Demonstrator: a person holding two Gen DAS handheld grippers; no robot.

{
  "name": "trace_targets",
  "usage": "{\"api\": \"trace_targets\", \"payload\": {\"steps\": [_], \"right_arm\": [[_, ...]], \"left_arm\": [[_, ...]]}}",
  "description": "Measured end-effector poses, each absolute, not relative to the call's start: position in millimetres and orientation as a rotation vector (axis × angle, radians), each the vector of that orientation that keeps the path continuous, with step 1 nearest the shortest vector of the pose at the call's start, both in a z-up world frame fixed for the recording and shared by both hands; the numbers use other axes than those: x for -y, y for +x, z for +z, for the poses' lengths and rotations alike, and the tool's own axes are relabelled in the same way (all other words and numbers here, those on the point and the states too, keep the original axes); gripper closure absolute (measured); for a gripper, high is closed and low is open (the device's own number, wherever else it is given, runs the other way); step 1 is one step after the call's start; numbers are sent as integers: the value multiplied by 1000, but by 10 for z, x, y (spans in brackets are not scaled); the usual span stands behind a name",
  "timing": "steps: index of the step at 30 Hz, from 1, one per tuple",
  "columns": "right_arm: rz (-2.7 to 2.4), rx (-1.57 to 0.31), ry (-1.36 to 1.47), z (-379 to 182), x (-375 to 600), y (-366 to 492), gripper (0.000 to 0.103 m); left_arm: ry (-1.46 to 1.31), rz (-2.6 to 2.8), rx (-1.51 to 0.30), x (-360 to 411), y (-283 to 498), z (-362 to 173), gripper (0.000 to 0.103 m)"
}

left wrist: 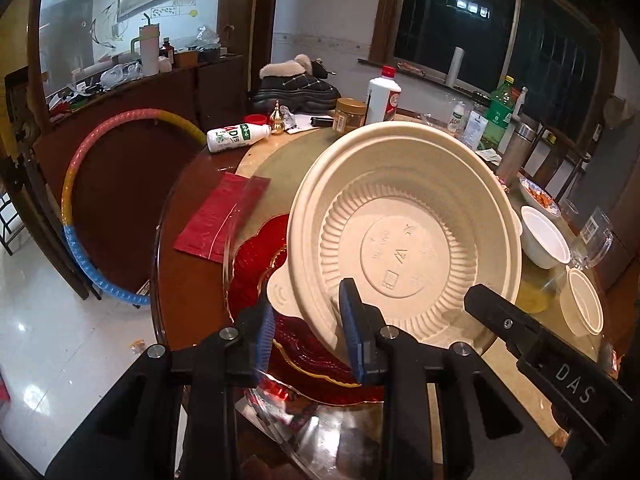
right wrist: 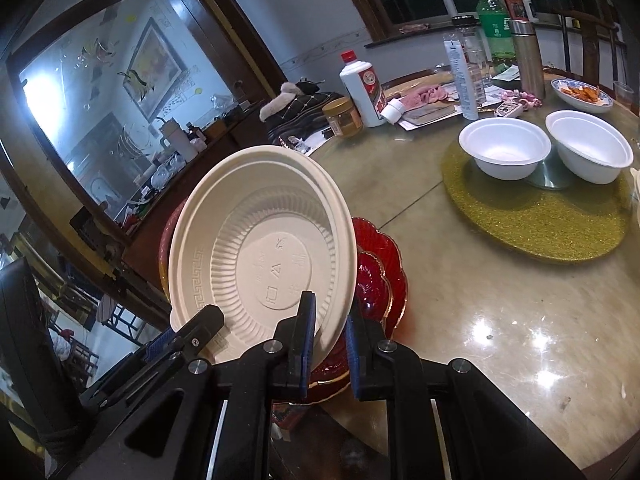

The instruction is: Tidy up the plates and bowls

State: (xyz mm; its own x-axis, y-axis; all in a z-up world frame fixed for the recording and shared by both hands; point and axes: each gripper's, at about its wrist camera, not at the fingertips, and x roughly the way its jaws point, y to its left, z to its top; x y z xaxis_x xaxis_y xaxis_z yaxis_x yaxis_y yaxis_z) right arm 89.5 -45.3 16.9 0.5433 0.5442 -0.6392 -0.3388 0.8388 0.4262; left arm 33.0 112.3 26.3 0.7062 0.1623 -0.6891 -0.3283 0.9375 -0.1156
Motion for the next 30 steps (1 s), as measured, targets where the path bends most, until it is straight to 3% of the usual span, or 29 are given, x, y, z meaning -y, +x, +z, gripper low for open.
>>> {"api": "trace_targets", "payload": {"steps": [30], "right_arm": [[531,-950,229,-184,200,1132,86]], "left_arm": [[-234,296,-817,-1236,440,-13,74]]}}
